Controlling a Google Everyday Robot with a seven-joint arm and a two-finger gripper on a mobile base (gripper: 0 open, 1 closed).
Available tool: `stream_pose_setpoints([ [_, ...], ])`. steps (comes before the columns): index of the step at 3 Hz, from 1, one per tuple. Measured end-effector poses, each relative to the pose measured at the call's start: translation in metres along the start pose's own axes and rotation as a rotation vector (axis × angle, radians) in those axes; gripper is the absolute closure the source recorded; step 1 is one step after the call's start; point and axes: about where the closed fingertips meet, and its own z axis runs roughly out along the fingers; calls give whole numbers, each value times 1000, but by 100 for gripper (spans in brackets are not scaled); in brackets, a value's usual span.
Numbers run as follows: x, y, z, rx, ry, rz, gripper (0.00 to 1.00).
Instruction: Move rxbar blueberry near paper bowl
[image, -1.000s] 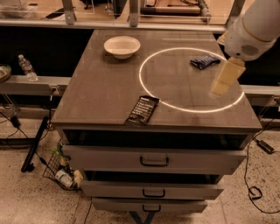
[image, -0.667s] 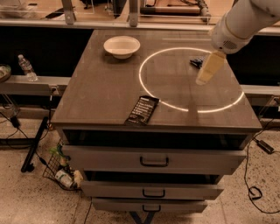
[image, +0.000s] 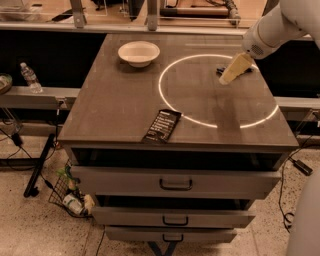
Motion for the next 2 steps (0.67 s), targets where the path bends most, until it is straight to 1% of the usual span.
stream_pose_setpoints([
  [1,13,-24,20,11,-86,162,0],
  [2,22,-39,33,6,-164,303,0],
])
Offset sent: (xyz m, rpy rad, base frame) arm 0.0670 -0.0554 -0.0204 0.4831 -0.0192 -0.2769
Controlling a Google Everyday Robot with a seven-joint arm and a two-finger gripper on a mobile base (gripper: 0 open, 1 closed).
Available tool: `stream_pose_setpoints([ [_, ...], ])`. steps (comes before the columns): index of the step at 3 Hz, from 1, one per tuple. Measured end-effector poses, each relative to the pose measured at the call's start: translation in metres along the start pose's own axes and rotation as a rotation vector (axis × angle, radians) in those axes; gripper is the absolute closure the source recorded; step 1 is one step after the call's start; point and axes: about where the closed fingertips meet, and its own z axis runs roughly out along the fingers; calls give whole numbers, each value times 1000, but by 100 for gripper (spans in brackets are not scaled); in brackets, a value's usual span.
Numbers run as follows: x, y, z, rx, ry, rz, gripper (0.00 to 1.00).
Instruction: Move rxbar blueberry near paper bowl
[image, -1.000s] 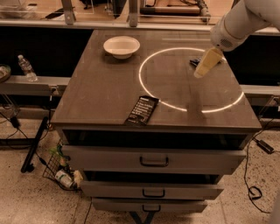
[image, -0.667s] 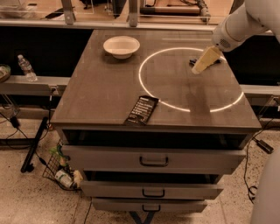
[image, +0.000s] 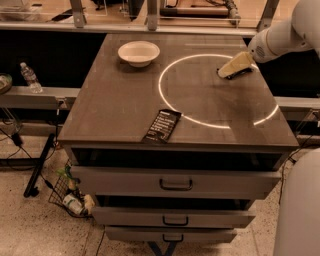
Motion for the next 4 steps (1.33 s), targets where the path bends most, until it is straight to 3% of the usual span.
stream_pose_setpoints([
  [1,7,-8,10,-18,-44,106,0],
  [3,20,-9,24,-41,-28,159,0],
  [4,27,-7,26,-47,-5,169,15],
])
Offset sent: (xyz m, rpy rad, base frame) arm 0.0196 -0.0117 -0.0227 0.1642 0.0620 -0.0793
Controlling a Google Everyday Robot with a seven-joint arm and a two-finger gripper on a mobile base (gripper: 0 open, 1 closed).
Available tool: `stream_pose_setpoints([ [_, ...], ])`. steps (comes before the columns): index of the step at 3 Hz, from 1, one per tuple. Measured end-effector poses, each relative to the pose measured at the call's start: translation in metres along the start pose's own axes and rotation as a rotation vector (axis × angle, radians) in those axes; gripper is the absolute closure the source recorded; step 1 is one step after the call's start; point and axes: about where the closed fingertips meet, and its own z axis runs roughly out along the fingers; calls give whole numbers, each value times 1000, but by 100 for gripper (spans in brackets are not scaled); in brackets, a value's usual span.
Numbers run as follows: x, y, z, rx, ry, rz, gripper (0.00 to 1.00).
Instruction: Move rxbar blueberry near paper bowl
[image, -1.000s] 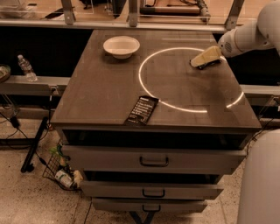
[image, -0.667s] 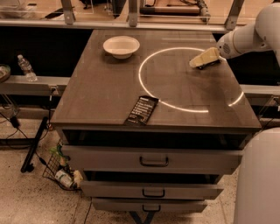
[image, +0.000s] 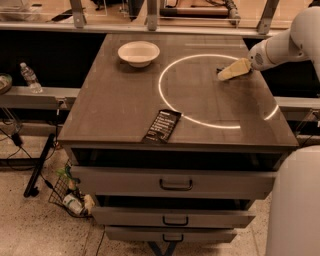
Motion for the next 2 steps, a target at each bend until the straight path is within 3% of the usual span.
stream_pose_setpoints([
  [1,8,1,2,-6,22,15,38],
  [2,3,11,2,-30,35,-12,59],
])
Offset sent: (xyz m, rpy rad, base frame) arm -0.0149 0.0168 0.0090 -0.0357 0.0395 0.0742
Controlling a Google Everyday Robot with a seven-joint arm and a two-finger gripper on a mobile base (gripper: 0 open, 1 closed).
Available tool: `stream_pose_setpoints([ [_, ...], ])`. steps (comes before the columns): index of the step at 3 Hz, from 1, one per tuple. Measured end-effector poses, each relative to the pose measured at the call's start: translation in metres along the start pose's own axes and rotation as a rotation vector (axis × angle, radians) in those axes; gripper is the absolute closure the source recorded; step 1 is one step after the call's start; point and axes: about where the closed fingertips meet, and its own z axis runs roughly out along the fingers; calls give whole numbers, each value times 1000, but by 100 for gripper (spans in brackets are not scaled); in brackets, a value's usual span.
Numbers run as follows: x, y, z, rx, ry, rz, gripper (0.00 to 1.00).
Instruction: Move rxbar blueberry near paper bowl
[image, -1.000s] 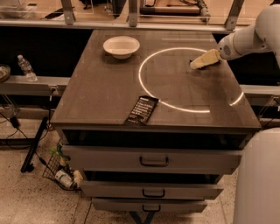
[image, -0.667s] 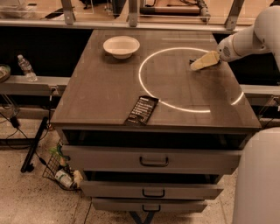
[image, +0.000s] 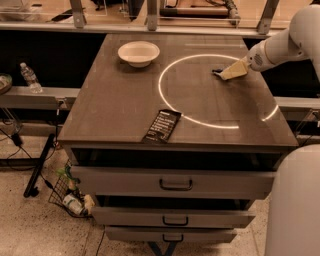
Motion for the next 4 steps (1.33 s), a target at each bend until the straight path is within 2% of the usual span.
stream_pose_setpoints([
  [1,-28,37,-9,-80,-4,-106,91],
  [2,-63,73,-34,-141,-37,-248,100],
  [3,-62,79,-24,-158,-29,-250,100],
  [4,-88,103,11,-198,-54,-319,100],
])
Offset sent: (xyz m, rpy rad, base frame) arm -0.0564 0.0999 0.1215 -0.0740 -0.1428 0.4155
